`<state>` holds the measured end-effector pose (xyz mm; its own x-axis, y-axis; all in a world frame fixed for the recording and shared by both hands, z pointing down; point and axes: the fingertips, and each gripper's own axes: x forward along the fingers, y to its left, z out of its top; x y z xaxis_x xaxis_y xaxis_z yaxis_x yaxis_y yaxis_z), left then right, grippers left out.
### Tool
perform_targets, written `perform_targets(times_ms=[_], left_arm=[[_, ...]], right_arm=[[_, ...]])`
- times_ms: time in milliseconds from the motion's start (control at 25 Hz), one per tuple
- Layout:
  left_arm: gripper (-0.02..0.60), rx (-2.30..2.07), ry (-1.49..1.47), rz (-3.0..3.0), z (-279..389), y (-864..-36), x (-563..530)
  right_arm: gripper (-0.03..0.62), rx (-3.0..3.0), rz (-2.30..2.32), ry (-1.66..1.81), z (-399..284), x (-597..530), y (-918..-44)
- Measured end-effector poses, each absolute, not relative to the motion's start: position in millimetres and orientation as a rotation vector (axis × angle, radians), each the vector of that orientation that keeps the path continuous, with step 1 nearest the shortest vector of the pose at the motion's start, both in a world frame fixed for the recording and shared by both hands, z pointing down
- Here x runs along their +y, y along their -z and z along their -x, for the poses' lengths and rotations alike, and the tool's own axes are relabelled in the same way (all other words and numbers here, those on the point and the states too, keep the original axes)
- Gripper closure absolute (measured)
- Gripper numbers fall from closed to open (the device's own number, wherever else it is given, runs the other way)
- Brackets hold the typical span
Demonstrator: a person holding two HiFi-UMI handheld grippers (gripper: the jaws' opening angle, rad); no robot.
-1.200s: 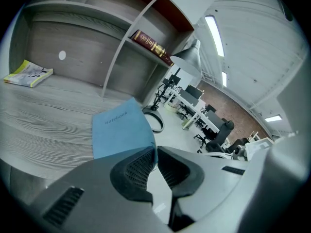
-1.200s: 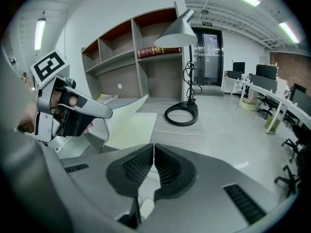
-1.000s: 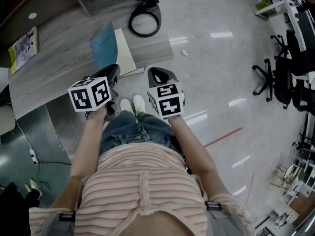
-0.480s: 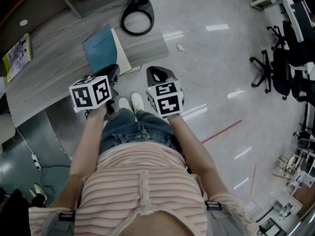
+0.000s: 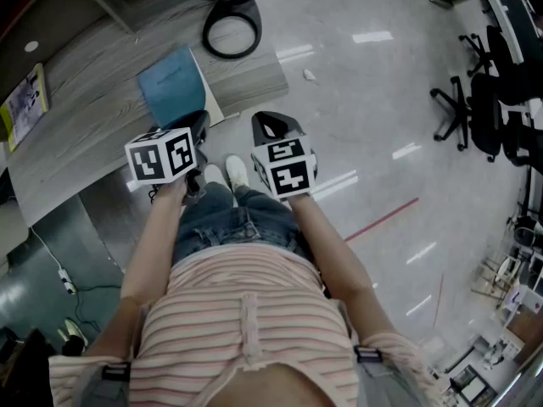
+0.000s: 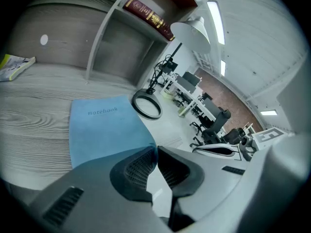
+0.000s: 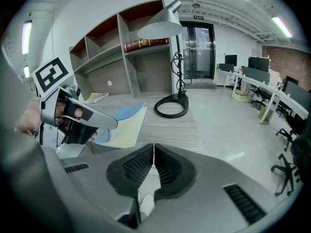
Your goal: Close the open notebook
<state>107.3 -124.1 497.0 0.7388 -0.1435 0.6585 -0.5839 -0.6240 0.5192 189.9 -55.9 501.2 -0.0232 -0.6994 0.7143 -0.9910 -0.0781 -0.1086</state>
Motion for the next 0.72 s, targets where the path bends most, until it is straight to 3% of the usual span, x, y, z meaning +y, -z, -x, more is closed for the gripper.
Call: perform_targets(times_ms=[720], left_arm=[[0.543, -0.515, -0.896, -2.181, -120.6, -529.5, -116.6]], right_arm=[[0.576, -1.719, -1.805, -0.969, -192.7, -50.2, -515.8]])
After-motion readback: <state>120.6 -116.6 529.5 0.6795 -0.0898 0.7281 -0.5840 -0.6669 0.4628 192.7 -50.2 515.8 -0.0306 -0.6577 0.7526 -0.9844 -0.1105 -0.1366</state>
